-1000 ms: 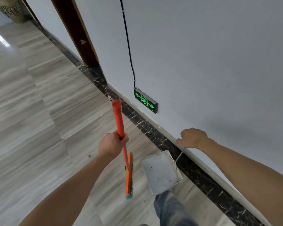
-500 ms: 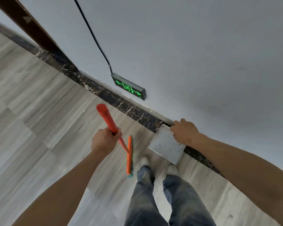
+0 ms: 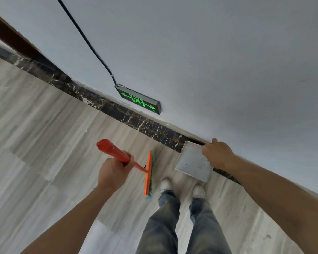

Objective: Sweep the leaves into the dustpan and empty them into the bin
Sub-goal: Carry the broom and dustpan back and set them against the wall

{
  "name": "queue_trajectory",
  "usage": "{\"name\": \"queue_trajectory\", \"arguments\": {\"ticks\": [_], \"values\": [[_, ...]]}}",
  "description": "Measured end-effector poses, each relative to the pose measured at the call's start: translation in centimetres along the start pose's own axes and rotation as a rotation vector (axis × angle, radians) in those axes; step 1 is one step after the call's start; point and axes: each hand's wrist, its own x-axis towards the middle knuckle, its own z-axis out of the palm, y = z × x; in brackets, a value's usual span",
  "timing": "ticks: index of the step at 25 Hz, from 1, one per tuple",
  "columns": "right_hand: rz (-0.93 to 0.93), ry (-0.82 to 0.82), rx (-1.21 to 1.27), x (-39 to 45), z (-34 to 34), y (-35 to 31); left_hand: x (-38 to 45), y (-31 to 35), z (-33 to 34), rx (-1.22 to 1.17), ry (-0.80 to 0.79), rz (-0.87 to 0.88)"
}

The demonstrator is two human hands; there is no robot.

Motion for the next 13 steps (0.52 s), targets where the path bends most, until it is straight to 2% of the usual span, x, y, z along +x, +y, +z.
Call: {"name": "queue_trajectory", "arguments": {"ticks": [7, 13], "values": [[0.086, -0.061, -0.036, 3.5, 0.4, 0.1, 2.1, -0.9, 0.1, 0.018, -0.013, 0.056], [0.143, -0.059, -0.037, 5.5, 0.3, 0.4, 3.1, -1.8, 0.4, -0.031, -0.035, 0.028]]}}
